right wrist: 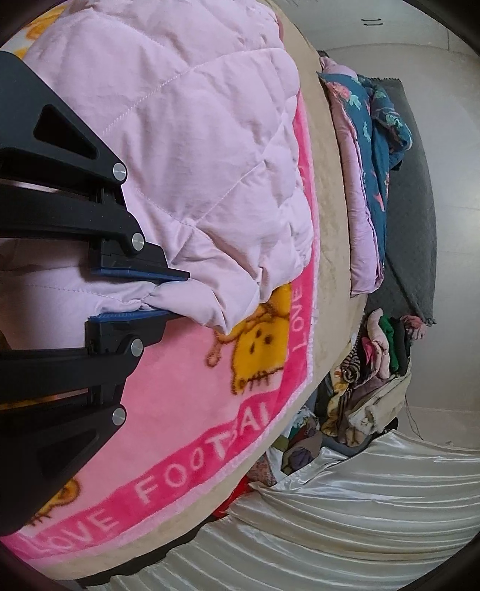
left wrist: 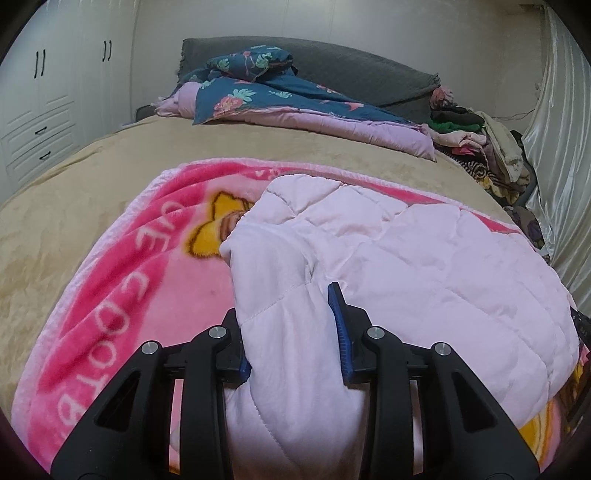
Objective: Fold large clothes
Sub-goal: 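Grasp the folded jacket edge with both tools and tuck it under, then open both tools and withdraw from the folded jacket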
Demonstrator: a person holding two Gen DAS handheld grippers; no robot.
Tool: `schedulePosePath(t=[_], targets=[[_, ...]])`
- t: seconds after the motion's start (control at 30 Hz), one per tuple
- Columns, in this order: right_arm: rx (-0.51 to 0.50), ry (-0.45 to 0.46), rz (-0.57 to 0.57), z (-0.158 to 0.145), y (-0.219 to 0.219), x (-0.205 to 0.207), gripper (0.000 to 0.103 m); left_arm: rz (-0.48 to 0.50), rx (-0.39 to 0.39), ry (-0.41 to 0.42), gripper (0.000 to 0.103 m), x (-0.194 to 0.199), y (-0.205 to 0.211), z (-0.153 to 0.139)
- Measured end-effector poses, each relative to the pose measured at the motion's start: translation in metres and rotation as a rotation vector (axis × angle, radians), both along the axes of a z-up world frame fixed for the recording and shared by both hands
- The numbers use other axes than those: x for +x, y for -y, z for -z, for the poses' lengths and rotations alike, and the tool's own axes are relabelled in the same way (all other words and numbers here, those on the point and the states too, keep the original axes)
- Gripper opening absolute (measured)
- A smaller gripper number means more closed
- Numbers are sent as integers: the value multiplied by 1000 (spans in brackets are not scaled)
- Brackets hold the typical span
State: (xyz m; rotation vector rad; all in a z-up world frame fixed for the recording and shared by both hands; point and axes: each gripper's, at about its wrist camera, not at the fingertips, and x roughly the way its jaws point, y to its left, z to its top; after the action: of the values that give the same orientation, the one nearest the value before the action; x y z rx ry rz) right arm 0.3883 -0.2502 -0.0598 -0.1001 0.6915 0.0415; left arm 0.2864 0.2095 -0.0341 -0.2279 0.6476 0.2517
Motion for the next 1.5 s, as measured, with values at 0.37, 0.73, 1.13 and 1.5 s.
schedulePosePath(t=[0.37, 0.73, 1.13, 1.5], targets=[[70, 3, -4, -14, 16, -23, 70, -45, 53, -49, 50, 0, 4, 9], [194, 79, -49, -45, 28, -70, 97, -51, 77, -46, 90, -22, 10, -8], [144, 153, -86, -67, 23, -120, 99, -50, 115, 35, 93, -66, 28, -40], [109, 208, -113, -79, 32, -162, 99, -39, 156, 79, 93, -96, 46, -55]])
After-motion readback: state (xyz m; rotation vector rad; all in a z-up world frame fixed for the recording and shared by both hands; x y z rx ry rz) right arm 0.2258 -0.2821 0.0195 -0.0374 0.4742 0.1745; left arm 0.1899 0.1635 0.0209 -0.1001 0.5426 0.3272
